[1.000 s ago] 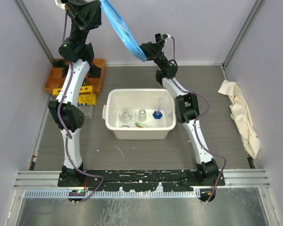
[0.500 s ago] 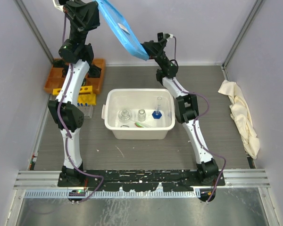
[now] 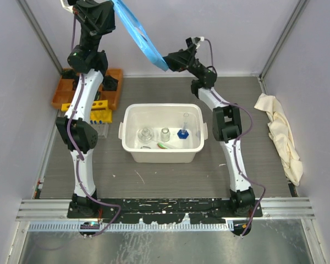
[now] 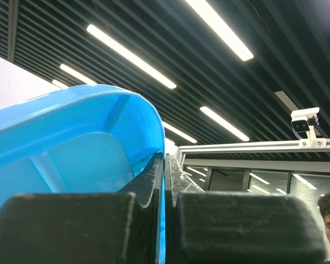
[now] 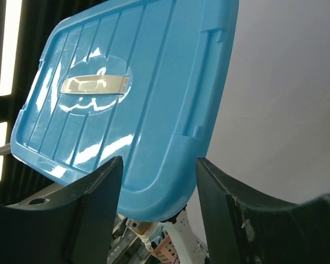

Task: Organize the chemistry lab equipment
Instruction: Pick up the storage box lid at the center of the board.

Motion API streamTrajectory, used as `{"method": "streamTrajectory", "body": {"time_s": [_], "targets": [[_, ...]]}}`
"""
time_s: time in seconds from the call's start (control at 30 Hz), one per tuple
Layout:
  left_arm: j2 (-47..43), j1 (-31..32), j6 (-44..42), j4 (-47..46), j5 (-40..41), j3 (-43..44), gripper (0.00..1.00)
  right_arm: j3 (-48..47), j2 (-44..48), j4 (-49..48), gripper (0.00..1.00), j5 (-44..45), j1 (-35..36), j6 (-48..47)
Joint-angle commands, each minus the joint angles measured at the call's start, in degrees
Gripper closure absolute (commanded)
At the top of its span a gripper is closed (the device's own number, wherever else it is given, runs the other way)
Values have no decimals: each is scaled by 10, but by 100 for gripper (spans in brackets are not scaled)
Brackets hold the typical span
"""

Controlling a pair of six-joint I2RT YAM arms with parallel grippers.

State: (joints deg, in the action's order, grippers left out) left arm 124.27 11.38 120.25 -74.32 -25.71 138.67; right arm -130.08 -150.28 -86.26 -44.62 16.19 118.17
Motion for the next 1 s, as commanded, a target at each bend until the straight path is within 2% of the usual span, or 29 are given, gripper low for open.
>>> {"method": "streamTrajectory", "body": {"time_s": [0.0, 0.1, 0.23, 0.47, 0.53, 0.57, 0.6, 0.63, 0.67, 0.77, 0.87, 0.97], "targets": [[-24, -6, 24, -10, 10, 15, 100, 46, 98, -45, 40, -69, -55, 159], [-24, -6, 26, -6, 7, 6, 100, 53, 116, -29, 40, -109, -86, 138], [-23, -6, 19, 18, -20, -9, 100, 38, 139, 44, 41, -175, -112, 69], [-15, -6, -21, 105, -87, 20, 100, 10, 184, 246, 45, -240, -115, -91], [-18, -6, -41, 129, -106, 15, 100, 1, 201, 379, 46, -247, -116, -204], [-19, -5, -44, 134, -108, 13, 100, -5, 218, 504, 46, -236, -117, -321], [-18, -5, -47, 137, -108, 9, 100, -28, 243, 690, 45, -202, -118, -469], [-19, -5, -51, 143, -109, 6, 100, -69, 250, 919, 42, -145, -119, -614], [-21, -5, -55, 150, -112, -1, 100, -106, 251, 1012, 41, -110, -121, -682], [-21, -4, -59, 164, -119, -14, 100, -80, 274, 1101, 51, -61, -132, -745], [-19, -5, -61, 176, -122, -18, 100, -28, 338, 1211, 50, 87, -121, -916], [-16, -3, -71, 197, -126, -17, 100, 110, 443, 1183, 46, 212, -93, -1034]]}}
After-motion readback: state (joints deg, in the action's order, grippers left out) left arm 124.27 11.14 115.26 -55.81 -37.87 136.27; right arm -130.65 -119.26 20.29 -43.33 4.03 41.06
